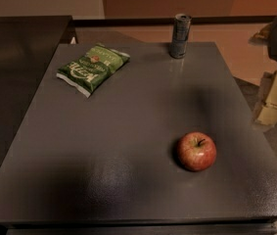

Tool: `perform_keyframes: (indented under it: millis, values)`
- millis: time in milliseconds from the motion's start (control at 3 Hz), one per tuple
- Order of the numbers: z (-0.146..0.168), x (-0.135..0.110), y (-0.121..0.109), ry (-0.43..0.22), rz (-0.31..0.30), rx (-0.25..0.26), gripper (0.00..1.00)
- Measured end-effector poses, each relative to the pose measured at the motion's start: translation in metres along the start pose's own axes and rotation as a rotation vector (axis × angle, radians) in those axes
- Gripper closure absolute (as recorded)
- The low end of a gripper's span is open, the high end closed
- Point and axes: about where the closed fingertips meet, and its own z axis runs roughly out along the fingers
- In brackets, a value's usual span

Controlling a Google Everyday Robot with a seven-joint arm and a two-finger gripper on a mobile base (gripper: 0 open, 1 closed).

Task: Move redbull can near apple

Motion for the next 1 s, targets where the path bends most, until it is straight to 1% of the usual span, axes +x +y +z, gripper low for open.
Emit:
perform_keyframes:
  millis: [333, 667, 1000]
  values:
    - [0.000, 0.000, 0.000, 0.000, 0.000, 0.000, 0.00]
    - [0.001, -0.001, -0.005, -0.022, 0.012, 0.005, 0.00]
    - [0.013, 0.000, -0.026, -0.078, 0.042, 0.017, 0.00]
